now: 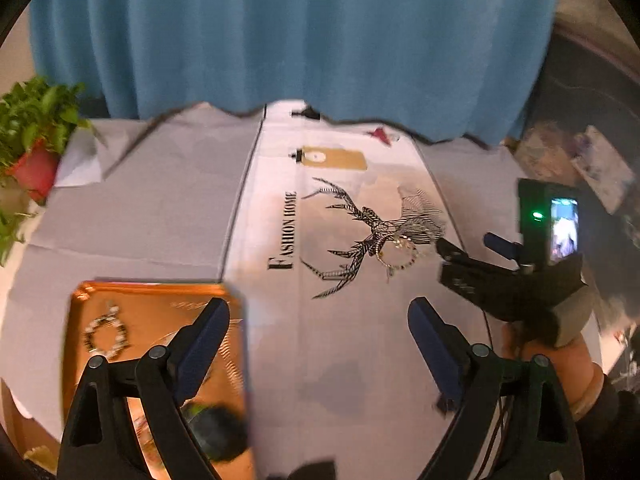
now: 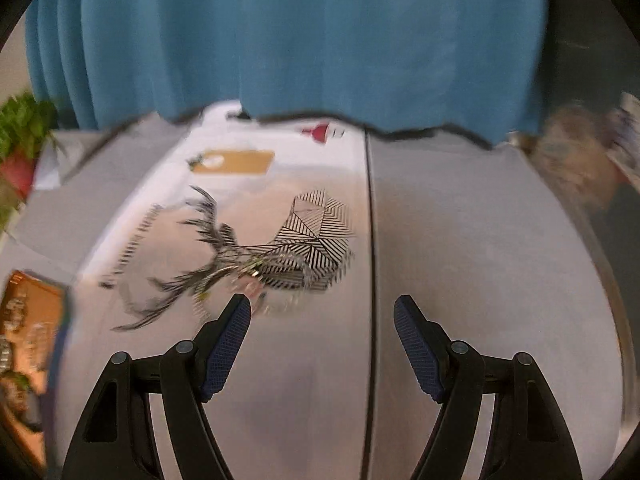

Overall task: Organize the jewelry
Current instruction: 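Move both open tools to the bracelets lying on the deer-print runner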

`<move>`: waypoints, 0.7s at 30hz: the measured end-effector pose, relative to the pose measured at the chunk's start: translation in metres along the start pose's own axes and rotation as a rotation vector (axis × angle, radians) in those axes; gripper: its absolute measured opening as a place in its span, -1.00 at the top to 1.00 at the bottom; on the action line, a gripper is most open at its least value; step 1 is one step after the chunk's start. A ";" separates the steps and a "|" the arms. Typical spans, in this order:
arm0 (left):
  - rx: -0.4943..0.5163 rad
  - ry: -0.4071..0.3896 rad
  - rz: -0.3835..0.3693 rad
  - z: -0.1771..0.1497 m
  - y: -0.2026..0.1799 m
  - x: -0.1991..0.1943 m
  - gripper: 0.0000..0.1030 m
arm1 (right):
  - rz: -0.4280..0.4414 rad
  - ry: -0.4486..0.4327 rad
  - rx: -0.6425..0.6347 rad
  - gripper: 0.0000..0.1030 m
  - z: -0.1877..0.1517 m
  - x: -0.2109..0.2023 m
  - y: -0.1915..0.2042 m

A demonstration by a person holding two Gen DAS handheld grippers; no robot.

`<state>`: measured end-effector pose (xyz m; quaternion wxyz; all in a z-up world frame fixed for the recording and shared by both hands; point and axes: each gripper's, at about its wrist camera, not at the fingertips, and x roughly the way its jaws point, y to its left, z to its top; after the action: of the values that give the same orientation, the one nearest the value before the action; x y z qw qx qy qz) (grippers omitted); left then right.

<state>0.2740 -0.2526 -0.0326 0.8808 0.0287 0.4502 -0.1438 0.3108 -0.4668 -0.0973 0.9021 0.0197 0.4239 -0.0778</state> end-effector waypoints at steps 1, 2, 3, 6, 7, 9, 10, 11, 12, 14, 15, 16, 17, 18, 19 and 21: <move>-0.004 0.008 0.013 0.002 -0.002 0.009 -0.72 | -0.003 0.012 -0.015 -0.45 0.003 0.013 0.002; -0.010 0.013 0.024 0.006 -0.004 0.020 -0.72 | -0.015 0.020 -0.027 -0.45 0.006 0.027 0.003; -0.015 0.016 0.030 0.010 -0.005 0.029 -0.72 | -0.033 0.028 -0.032 -0.45 0.008 0.039 0.001; -0.015 0.043 0.046 0.018 -0.013 0.058 -0.72 | -0.053 0.052 -0.013 -0.50 0.007 0.056 -0.016; -0.010 0.055 0.045 0.020 -0.017 0.066 -0.72 | -0.050 0.056 -0.003 -0.50 0.004 0.056 -0.024; 0.000 0.083 0.035 0.022 -0.027 0.082 -0.72 | -0.085 0.060 0.003 -0.50 -0.005 0.049 -0.042; 0.006 0.098 0.029 0.022 -0.031 0.088 -0.72 | -0.103 0.058 0.003 -0.51 -0.011 0.044 -0.052; 0.013 0.114 0.021 0.023 -0.037 0.096 -0.72 | -0.114 0.056 0.003 -0.51 -0.015 0.042 -0.059; 0.021 0.120 0.019 0.024 -0.042 0.102 -0.72 | -0.130 0.053 0.005 -0.51 -0.020 0.038 -0.068; 0.048 0.123 0.012 0.025 -0.055 0.112 -0.72 | -0.129 0.051 0.026 -0.54 -0.027 0.032 -0.081; 0.057 0.126 0.004 0.026 -0.060 0.116 -0.72 | -0.114 0.051 0.039 -0.54 -0.029 0.031 -0.086; 0.063 0.135 -0.010 0.028 -0.065 0.122 -0.72 | -0.097 0.047 0.054 -0.54 -0.031 0.031 -0.091; 0.071 0.148 -0.028 0.031 -0.071 0.128 -0.72 | -0.088 0.042 0.062 -0.54 -0.032 0.030 -0.093; 0.078 0.160 -0.037 0.034 -0.075 0.133 -0.72 | -0.081 0.036 0.069 -0.54 -0.034 0.029 -0.094; 0.087 0.168 -0.045 0.037 -0.079 0.138 -0.72 | -0.078 0.037 0.074 -0.54 -0.034 0.029 -0.096; 0.104 0.178 -0.057 0.044 -0.088 0.147 -0.72 | -0.076 0.037 0.076 -0.55 -0.034 0.029 -0.095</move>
<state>0.3651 -0.3777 -0.1172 0.8303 0.0743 0.5191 -0.1886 0.2880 -0.5605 -0.1386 0.8892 0.0393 0.4376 -0.1276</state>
